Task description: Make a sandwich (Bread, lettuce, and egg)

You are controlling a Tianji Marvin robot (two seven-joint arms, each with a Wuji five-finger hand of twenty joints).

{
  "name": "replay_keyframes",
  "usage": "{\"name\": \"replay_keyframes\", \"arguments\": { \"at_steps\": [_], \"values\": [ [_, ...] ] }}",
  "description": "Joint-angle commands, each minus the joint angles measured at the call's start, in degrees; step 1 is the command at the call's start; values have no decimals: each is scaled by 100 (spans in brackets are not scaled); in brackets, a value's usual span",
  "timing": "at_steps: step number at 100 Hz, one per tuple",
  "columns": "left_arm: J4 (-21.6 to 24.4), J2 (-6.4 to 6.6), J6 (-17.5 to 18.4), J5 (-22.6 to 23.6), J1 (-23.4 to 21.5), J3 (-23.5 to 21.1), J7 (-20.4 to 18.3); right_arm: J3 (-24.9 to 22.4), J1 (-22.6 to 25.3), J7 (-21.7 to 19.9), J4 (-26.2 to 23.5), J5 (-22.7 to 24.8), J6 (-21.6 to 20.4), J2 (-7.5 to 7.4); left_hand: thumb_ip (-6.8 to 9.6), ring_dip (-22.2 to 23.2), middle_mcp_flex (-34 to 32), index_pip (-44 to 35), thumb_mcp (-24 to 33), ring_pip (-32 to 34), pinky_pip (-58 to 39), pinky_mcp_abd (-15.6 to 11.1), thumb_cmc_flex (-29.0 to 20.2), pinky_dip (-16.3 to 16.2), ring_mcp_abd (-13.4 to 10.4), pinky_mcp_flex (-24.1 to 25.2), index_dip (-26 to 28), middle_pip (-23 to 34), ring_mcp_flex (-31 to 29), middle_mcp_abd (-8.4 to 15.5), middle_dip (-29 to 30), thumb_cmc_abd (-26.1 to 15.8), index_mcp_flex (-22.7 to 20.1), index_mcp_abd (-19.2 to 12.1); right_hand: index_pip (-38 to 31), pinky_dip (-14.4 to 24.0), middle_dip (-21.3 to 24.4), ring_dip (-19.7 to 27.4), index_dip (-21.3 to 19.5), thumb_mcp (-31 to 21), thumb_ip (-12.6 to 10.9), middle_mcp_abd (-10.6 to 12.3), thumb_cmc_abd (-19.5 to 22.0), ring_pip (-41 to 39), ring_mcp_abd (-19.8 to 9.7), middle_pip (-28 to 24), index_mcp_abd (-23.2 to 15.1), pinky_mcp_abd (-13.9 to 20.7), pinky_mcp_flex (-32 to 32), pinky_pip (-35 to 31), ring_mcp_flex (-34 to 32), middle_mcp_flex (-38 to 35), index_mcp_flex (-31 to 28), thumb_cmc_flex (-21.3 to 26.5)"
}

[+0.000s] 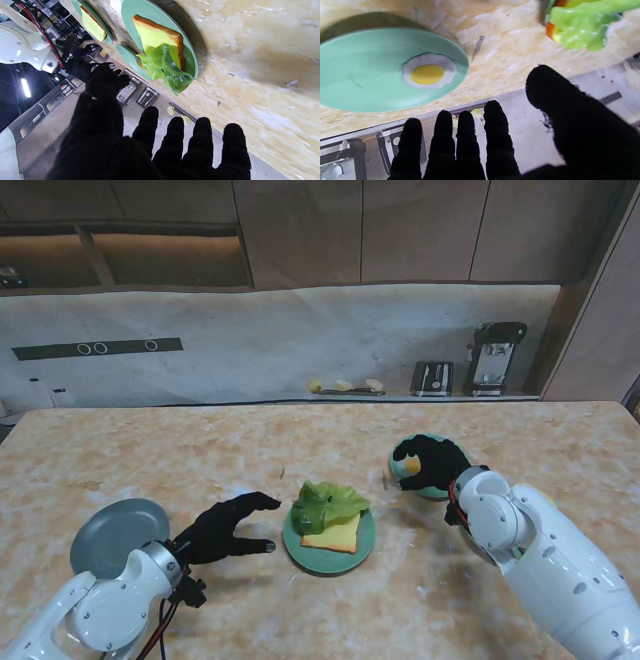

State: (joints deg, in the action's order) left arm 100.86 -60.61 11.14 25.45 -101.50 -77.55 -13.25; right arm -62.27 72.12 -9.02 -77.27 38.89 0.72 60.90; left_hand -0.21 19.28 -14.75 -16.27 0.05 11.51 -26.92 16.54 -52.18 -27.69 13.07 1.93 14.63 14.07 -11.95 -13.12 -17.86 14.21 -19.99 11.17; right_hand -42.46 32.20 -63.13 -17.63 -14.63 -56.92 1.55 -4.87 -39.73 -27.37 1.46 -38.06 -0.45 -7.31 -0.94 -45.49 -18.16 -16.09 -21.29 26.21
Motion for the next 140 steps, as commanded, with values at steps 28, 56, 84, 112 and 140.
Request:
{"name": "replay_keyframes", "arguments": {
  "at_steps": [28, 56, 84, 112, 140],
  "values": [
    [105, -4, 113, 1, -117, 10, -58, 883, -1055, 3, 1159, 169, 96, 76, -120, 47, 2, 31, -97, -11, -51, 8, 116, 134, -31, 79, 70, -28, 25, 117, -6, -186, 8, -130, -181, -181, 4318, -153, -126, -110, 248, -58, -481, -102, -17, -238, 17, 50, 86, -230, 99, 73, 92, 285],
    [85, 2, 68, -21, -79, 20, -105, 1383, -1506, 66, 1786, 162, 113, 101, -121, 54, 12, 39, -95, -12, -56, 18, 92, 121, -37, 91, 77, -30, 39, 110, -8, -199, 18, -130, -188, -284, 4330, -158, -126, -344, 326, -60, -1013, -103, -39, -254, -109, 121, 228, -266, 349, 370, 382, 569],
    [86, 14, 8, -44, -16, 66, -177, 1868, -1888, 223, 2399, -30, 128, 189, -122, 59, 18, 36, -95, -6, -61, 6, 83, 111, -34, 90, 85, -27, 36, 118, -10, -240, 26, -155, -252, -333, 4332, -165, -125, -461, 375, -42, -1131, -145, -59, -343, -201, 171, 313, -271, 514, 607, 634, 693],
    [112, 20, -62, 6, 2, 71, -207, 2262, -2126, 645, 2932, -155, -22, 320, -124, 59, 23, 32, -95, -8, -64, 3, 60, 102, -35, 88, 90, -28, 47, 121, -10, -293, 20, -157, -346, -357, 4414, -182, -120, -535, 388, -10, -1163, -213, -88, -233, -282, 215, 378, -294, 618, 624, 935, 836],
    [92, 25, -95, -13, 66, 101, -248, 2547, -2276, 785, 3321, -389, -148, 438, -127, 60, 23, 27, -100, -7, -71, 2, 38, 95, -44, 87, 95, -28, 55, 115, -10, -314, -14, -143, -421, -378, 4418, -188, -125, -527, 408, -9, -1311, -235, -96, -236, -285, 212, 441, -313, 642, 635, 807, 692]
  ]
}}
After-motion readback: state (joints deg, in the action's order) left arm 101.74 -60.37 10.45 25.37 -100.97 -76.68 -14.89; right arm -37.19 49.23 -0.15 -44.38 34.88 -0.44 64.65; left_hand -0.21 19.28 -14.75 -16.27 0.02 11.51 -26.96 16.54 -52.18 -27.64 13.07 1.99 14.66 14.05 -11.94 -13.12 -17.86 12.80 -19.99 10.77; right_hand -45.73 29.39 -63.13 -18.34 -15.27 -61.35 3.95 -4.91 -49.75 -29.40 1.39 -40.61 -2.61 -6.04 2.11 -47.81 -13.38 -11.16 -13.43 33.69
